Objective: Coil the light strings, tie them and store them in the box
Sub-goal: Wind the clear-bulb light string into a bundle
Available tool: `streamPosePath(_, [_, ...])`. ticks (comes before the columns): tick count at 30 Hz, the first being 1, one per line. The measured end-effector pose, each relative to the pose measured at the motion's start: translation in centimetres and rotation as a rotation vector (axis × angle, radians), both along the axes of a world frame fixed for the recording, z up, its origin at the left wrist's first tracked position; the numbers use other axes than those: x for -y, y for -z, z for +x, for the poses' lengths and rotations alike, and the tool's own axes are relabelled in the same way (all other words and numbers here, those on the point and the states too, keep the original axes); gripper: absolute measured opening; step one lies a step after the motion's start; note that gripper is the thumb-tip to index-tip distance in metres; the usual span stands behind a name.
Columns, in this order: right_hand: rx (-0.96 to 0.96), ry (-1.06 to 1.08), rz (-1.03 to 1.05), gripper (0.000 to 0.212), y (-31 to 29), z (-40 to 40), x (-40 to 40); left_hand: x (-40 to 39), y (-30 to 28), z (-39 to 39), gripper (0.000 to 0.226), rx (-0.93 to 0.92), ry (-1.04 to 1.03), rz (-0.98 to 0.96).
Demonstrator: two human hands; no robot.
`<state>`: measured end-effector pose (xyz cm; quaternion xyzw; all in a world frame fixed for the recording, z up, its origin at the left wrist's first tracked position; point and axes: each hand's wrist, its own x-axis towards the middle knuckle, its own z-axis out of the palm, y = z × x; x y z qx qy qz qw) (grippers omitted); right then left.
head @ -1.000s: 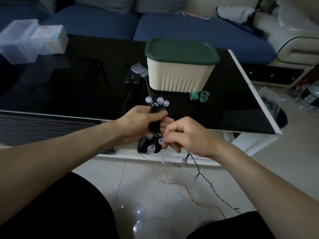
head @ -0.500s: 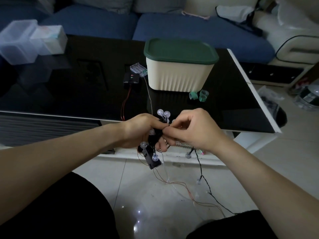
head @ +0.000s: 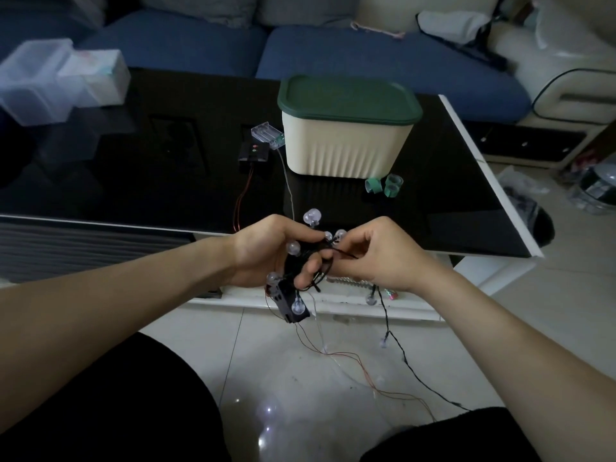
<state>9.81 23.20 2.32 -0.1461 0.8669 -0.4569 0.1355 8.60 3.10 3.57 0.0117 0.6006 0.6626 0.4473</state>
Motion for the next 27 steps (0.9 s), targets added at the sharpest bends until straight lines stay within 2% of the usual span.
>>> streamPosePath(4, [0.044,0.064,-0.054,0.011,-0.1,0.1,0.4,0.0,0.0,0.0,0.043,-0.05,0.047,-0.029])
streamPosePath(7, [0.082,0.055,-0.105,0.01,-0.4,0.4,0.5,0.2,-0.1,-0.1,0.034,-0.087,0.071,-0.037])
streamPosePath(9, [0.089,0.071,-0.128,0.011,-0.5,0.4,0.5,0.1,-0.2,0.0,0.037,-0.1,0.079,-0.034])
streamPosePath(15, [0.174,-0.002,-0.05,0.008,-0.9,0.3,-0.1,-0.4,-0.1,0.4,0.033,-0.146,0.017,-0.048])
streamPosePath(23, [0.053,0.06,0.002,0.011,-0.2,0.4,0.0,-0.8,-0.2,0.7,0.037,-0.091,0.031,-0.003])
streamPosePath(27, [0.091,0.067,-0.028,0.013,-0.6,0.4,0.0,-1.0,0.1,0.7,0.037,-0.115,0.008,-0.019])
